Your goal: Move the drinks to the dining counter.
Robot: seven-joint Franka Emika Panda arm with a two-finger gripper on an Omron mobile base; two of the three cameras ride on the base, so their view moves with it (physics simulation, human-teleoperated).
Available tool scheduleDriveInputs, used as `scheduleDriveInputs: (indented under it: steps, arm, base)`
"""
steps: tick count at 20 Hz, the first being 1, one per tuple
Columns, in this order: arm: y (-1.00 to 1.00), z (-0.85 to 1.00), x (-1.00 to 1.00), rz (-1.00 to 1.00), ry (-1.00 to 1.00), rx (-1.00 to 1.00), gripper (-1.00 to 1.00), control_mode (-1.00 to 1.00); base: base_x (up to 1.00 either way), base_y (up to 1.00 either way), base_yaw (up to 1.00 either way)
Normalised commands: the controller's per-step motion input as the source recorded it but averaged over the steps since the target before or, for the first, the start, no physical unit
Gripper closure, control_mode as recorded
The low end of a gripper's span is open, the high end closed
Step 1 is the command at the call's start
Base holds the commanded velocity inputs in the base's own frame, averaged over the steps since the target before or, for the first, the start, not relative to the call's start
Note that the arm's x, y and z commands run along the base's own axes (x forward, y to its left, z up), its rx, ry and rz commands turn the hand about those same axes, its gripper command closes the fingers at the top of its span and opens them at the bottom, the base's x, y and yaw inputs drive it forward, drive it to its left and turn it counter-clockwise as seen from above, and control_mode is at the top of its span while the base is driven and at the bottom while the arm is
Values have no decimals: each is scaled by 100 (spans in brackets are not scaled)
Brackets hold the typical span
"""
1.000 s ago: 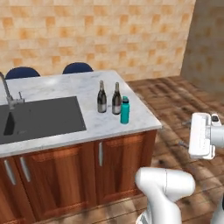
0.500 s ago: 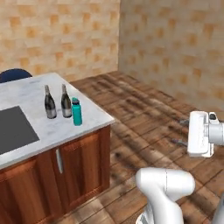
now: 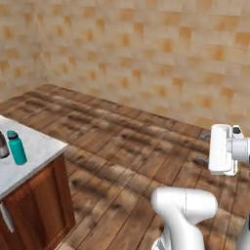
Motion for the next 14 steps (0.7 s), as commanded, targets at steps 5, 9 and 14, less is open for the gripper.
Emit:
scheduleDriveInputs:
  steps: [5, 9, 14]
  arm:
    - [0, 0, 0, 0, 0, 0, -100, 100]
    - [0, 0, 0, 0, 0, 0, -100, 100]
    - [0, 0, 0, 0, 0, 0, -100, 100]
  base:
    - [-47, -22, -58]
    - [-56, -22, -54]
    - [-61, -18, -48]
